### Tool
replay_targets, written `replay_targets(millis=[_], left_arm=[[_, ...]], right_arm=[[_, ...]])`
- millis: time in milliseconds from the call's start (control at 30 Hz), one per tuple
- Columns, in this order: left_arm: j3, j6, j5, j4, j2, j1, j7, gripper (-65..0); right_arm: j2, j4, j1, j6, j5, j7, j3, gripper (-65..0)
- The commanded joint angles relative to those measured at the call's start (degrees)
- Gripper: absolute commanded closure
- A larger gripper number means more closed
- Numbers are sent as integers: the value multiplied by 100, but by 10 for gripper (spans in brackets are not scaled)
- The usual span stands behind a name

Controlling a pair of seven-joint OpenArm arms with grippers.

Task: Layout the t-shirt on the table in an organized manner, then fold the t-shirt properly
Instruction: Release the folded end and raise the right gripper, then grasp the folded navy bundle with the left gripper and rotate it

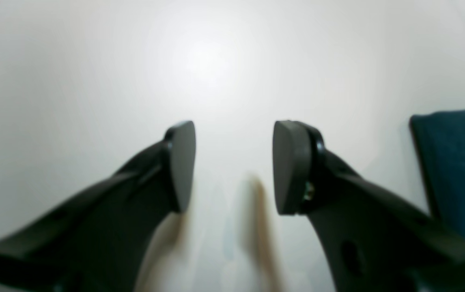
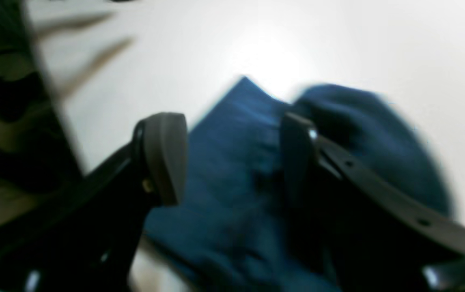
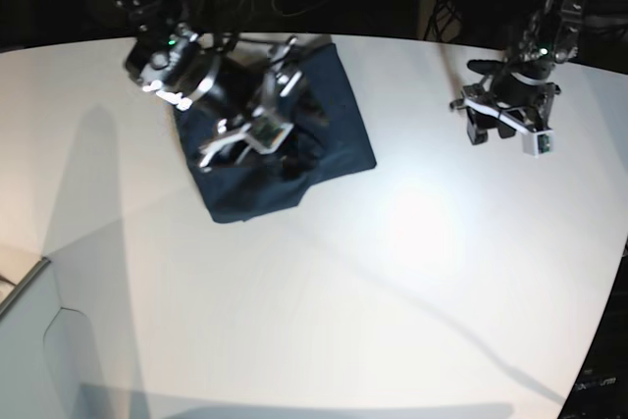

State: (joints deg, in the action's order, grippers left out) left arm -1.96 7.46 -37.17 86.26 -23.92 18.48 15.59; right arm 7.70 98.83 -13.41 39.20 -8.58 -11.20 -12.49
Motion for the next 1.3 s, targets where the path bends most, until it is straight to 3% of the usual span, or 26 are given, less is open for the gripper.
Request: replay_targets(millis=[0,300,533,733,900,1167,1267], left_arm=[[24,-4,-33,99,-56,-24,-113,-299],[-521,-4,-33,1392,296,-33,-87,-311],[-1760,-4,29,1743,480,-332,-87,-541],[-2446,-4,29,1110,770,-877,-113,-538],[-2657,-4,29,627,1043,-1272,-113,-497],[-2719,-4,-24,363,1157,-1527,-113,-256],[-2710,-4,2,363,1166,-1536,-113,-206]], right_arm=[[-1,188,62,80,106,175,243,-360],[-1,320,35,80,115,158,1552,-361],[-1,311,-70,80,115,158,1974,-361],[-1,311,-70,80,115,149,2080,-361],[-1,311,-70,80,106,149,2080,-360],[-1,302,-79,80,106,149,2212,-360],[-10,302,-79,80,106,149,2247,-360]])
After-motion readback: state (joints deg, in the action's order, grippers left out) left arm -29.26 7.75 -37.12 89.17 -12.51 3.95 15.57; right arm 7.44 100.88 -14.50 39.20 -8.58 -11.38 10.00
